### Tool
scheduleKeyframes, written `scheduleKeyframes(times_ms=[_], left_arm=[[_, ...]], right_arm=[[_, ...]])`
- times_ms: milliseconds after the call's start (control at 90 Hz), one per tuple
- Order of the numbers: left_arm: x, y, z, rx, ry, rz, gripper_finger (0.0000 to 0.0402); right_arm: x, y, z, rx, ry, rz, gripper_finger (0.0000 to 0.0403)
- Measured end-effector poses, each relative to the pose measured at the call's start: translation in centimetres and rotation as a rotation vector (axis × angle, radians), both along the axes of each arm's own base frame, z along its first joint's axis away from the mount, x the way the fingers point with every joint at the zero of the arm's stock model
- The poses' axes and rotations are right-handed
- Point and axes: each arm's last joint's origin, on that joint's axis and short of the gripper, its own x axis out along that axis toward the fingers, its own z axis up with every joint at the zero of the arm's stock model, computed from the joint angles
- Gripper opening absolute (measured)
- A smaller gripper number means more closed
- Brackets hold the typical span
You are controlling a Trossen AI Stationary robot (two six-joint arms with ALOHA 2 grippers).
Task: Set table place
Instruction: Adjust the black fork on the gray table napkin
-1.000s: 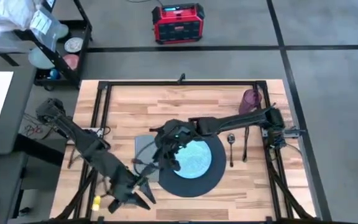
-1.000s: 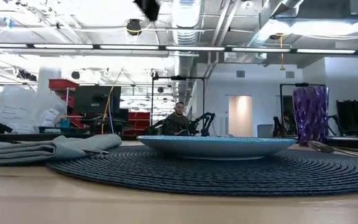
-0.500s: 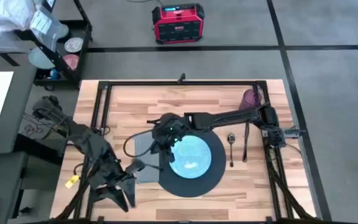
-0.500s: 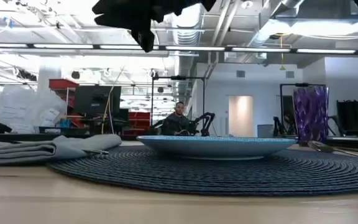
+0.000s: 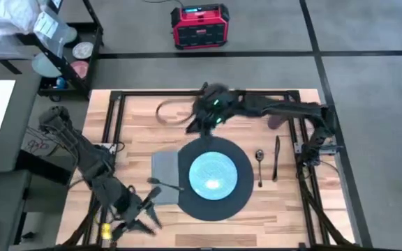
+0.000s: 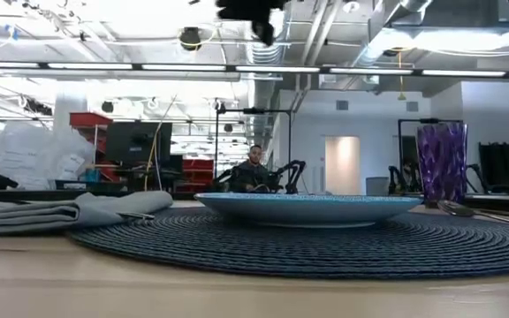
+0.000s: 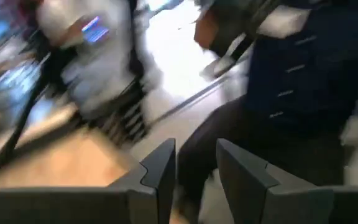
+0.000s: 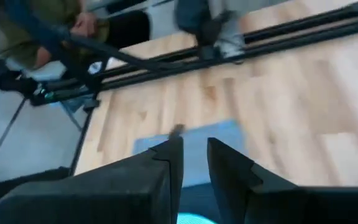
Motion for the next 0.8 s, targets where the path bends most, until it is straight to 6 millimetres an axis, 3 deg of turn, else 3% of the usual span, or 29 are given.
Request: scheduleKeyframes(times_ms=[178,411,633,800], left_arm=[[0.0,1.8,-4.5,-0.041,0.223,0.355,0.01],[-1.2,3.9,-7.5,-0.038,0.45,0.674,0.01],[-1.3,4.0,-10.3,0.033,0.655,0.785,0.01],[0.9,3.1,-13.0,0.109,0.727,0.774,0.01]], right_arm=[[-3.8,2.8,3.5,-0.028,-0.032,0.024,0.0062],[-7.6,6.6,5.9,-0.115,-0.036,-0.009,0.0062],[-8.7,9.1,5.7,-0.182,0.022,-0.031,0.0062],[-8.5,10.2,4.2,-0.245,0.077,-0.064,0.0062]])
